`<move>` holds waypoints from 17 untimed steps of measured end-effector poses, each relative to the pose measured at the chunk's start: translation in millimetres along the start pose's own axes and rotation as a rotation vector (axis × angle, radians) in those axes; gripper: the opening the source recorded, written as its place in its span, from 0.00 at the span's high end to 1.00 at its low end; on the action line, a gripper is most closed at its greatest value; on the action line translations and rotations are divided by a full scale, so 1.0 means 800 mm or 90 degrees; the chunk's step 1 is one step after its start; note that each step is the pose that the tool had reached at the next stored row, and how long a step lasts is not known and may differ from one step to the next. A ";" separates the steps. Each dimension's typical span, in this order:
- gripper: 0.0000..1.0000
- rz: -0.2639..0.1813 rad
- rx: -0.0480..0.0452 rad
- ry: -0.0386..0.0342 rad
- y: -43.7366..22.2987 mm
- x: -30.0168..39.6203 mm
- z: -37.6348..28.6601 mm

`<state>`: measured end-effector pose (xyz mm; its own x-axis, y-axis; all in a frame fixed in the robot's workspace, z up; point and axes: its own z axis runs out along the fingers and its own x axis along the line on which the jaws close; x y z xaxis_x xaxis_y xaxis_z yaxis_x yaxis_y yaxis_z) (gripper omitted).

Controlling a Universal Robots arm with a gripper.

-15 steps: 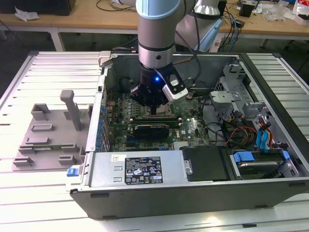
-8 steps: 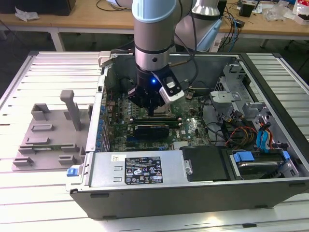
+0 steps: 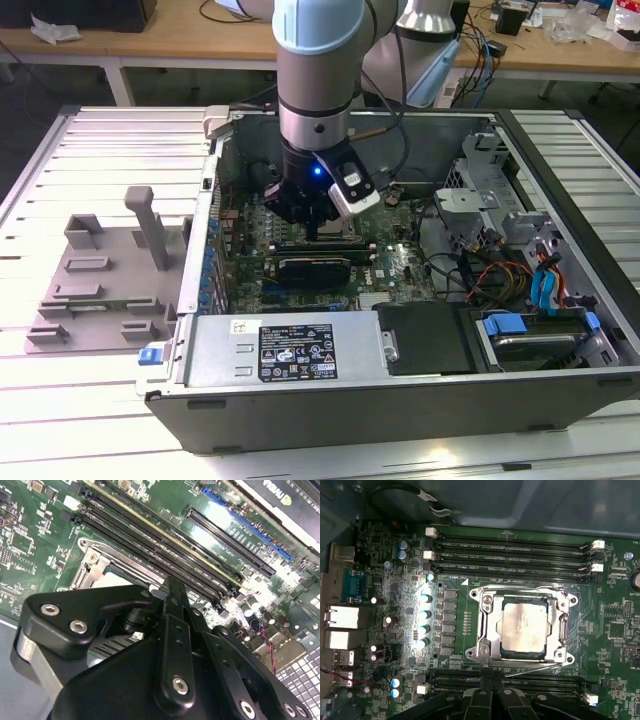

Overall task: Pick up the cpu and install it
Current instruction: 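Install the second cpu locking lever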

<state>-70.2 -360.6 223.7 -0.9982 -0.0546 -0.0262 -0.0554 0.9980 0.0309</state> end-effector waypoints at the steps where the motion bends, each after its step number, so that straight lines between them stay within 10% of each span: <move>1: 0.89 0.000 -0.0051 -0.0003 -0.0010 0.0004 0.0002; 3: 0.89 0.000 -0.0171 -0.0010 -0.0072 0.0008 0.0001; 10: 0.89 0.001 -0.0294 -0.0016 -0.0164 0.0014 -0.0002; 13: 0.89 0.002 -0.0707 -0.0043 -0.0208 0.0032 -0.0001; 17: 0.89 0.003 -0.0760 -0.0046 -0.0302 0.0043 0.0010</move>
<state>-72.3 -384.9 222.1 -0.9982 -0.0496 -0.0331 -0.0540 0.9872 0.1499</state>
